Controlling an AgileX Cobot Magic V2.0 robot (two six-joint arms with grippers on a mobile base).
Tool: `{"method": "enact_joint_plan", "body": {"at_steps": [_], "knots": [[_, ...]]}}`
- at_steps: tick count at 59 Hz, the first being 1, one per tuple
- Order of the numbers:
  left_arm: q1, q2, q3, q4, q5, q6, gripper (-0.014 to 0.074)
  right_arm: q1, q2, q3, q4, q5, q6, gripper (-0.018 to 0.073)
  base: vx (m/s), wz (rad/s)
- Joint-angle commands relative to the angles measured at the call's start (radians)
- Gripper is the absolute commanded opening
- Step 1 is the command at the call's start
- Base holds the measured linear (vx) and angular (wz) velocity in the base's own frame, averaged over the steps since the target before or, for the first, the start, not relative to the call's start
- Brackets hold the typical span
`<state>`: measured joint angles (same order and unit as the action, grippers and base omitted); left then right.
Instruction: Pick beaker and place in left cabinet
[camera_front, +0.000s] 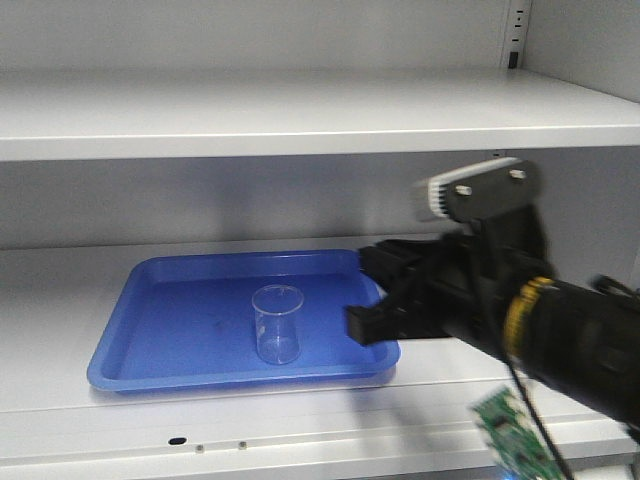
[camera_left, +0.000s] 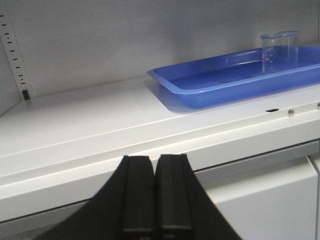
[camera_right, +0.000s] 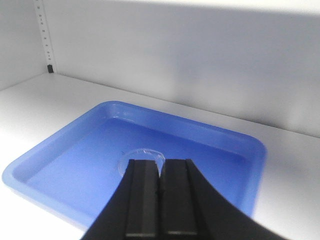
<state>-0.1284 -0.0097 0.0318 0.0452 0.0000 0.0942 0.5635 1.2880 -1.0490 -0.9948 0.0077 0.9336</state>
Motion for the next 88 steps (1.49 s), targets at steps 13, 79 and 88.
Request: {"method": "enact_joint_plan", "body": {"at_steps": [13,79,88], "knots": [[-0.001,-0.019,0.016,-0.003,-0.075,-0.003,0.0001,-0.003,-0.236,0.156,0.000,0.005,0.002,-0.0010,0.00,0.00],[-0.001,-0.019,0.016,-0.003,-0.075,-0.003,0.0001,-0.152,-0.474,0.259,1.156,0.204,-1.108,-0.0006,0.00,0.00],[-0.001,-0.019,0.016,-0.003,-0.075,-0.003,0.0001,-0.253,-0.644,0.494,1.158,-0.008,-1.041,-0.0006,0.00,0.00]]}}
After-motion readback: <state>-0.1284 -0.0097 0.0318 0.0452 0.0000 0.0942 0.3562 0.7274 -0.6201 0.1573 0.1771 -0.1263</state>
